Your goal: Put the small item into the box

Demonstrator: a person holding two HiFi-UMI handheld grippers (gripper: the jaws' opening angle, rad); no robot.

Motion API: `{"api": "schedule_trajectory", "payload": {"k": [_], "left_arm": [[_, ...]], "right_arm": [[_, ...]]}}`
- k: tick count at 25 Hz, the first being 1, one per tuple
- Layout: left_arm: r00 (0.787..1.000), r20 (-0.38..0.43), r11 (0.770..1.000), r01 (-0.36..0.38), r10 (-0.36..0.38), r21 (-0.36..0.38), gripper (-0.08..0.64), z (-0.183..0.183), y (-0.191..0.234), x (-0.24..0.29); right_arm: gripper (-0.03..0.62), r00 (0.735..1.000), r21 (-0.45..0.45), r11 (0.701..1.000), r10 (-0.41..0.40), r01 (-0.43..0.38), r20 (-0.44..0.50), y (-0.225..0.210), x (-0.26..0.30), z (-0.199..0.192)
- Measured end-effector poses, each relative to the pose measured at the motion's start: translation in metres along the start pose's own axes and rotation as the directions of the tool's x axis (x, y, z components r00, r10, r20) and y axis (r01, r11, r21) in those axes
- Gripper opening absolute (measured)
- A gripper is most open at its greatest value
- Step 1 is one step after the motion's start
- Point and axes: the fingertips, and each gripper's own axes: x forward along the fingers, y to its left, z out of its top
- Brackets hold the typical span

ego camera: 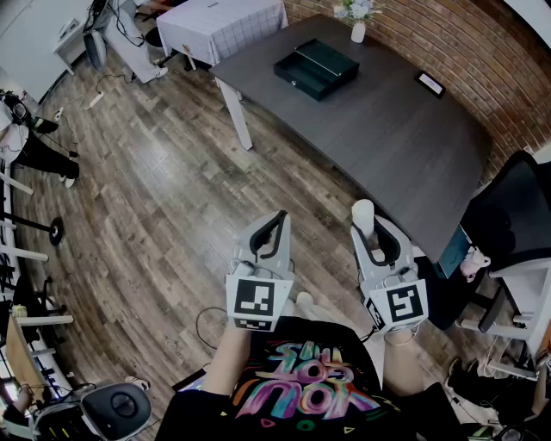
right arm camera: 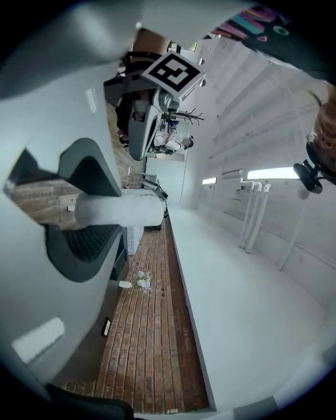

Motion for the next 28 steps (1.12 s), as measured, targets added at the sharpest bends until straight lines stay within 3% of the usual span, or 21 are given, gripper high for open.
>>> {"api": "schedule_trajectory", "payload": {"k": [11, 19, 28], "left_arm": [[0.998, 0.039, 0.999, -0.044, 0.043, 0.019, 0.002, 0.015, -0.003, -0.003], [0.990, 0.048, 0.991, -0.129, 0.131, -0.038, 0.002, 0.017, 0.001, -0.010], [0.987, 0.038, 0.987, -0.154, 0.156, -0.050, 0.002, 0.011, 0.038, 0.017]], "right_arm": [[0.130, 0.999, 0.022, 0.999, 0.038, -0.038, 0.010, -0.006, -0.001, -0.004], [0.130, 0.998, 0.023, 0.998, 0.054, -0.054, 0.017, -0.023, -0.004, -0.008], [0.130, 0.999, 0.025, 0.998, 0.055, -0.055, 0.000, -0.035, 0.039, -0.014]]}}
